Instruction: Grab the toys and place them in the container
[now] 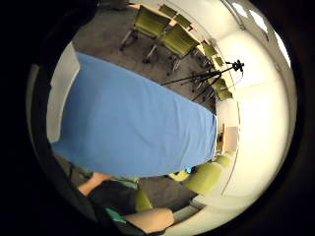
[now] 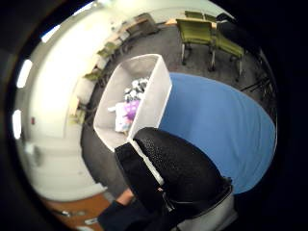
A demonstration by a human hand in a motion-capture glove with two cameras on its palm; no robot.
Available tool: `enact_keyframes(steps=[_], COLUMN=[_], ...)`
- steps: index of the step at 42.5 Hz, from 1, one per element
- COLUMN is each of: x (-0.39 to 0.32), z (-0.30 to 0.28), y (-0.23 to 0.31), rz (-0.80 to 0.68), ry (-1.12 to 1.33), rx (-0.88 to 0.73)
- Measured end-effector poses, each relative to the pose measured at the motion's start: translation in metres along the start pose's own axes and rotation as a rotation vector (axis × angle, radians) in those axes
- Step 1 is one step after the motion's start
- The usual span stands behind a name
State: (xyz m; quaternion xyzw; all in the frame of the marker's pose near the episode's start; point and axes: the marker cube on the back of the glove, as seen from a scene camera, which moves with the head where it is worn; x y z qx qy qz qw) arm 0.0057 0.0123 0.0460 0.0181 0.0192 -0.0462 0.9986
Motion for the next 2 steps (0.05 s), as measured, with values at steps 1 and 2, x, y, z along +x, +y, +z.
enact_keyframes(steps=[1, 2], x=[0.0031, 0.0048], z=[0.0003, 0.0005], y=[0.0019, 0.0029], rz=[0.005, 0.006], ry=[-0.004, -0.006], rx=[0.001, 0.001])
